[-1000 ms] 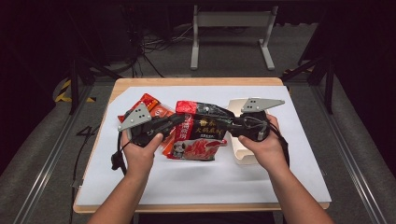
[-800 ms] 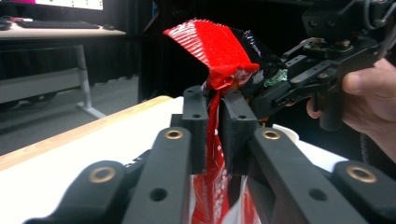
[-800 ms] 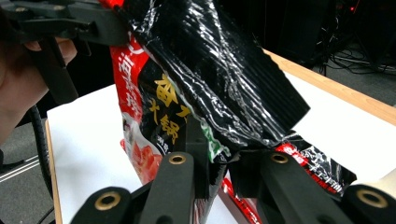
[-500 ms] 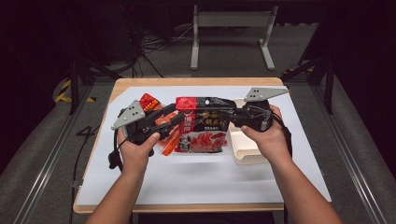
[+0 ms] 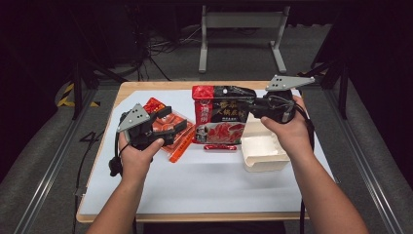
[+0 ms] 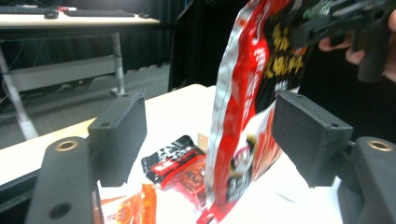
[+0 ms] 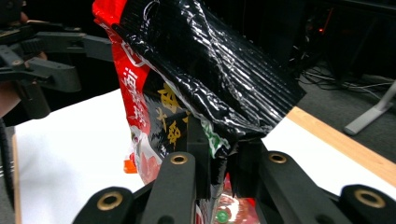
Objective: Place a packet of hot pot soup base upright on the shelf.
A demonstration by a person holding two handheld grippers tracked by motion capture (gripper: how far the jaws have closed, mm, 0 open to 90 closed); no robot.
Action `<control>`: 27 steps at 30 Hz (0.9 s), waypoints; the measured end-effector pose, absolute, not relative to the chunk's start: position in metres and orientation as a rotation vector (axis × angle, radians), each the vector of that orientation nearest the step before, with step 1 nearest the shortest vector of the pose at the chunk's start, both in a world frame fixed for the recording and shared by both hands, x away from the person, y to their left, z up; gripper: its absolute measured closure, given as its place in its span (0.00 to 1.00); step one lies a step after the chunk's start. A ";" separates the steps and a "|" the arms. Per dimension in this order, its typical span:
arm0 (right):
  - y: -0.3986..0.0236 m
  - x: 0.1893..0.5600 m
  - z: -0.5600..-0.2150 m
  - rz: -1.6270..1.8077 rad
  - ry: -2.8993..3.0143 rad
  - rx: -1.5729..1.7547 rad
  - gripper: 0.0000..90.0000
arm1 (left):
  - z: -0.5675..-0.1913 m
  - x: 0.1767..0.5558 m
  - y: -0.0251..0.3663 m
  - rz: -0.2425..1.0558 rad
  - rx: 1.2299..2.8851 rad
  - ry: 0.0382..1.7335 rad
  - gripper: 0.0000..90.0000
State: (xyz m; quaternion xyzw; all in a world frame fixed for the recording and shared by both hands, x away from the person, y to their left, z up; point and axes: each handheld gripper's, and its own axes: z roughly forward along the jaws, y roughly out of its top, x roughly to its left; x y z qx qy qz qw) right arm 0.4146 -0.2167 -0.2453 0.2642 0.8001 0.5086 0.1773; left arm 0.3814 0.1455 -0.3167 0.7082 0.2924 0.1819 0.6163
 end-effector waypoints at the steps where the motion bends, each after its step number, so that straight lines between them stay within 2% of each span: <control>1: -0.219 0.416 -0.244 1.432 2.259 0.747 0.90 | -0.317 0.382 0.146 0.422 1.632 0.677 0.29; 14: -0.239 0.430 -0.232 1.361 2.208 0.765 0.90 | -0.321 0.388 0.151 0.438 1.658 0.726 0.26; 27: -0.265 0.451 -0.236 1.305 2.152 0.818 0.90 | -0.327 0.395 0.159 0.439 1.686 0.767 0.27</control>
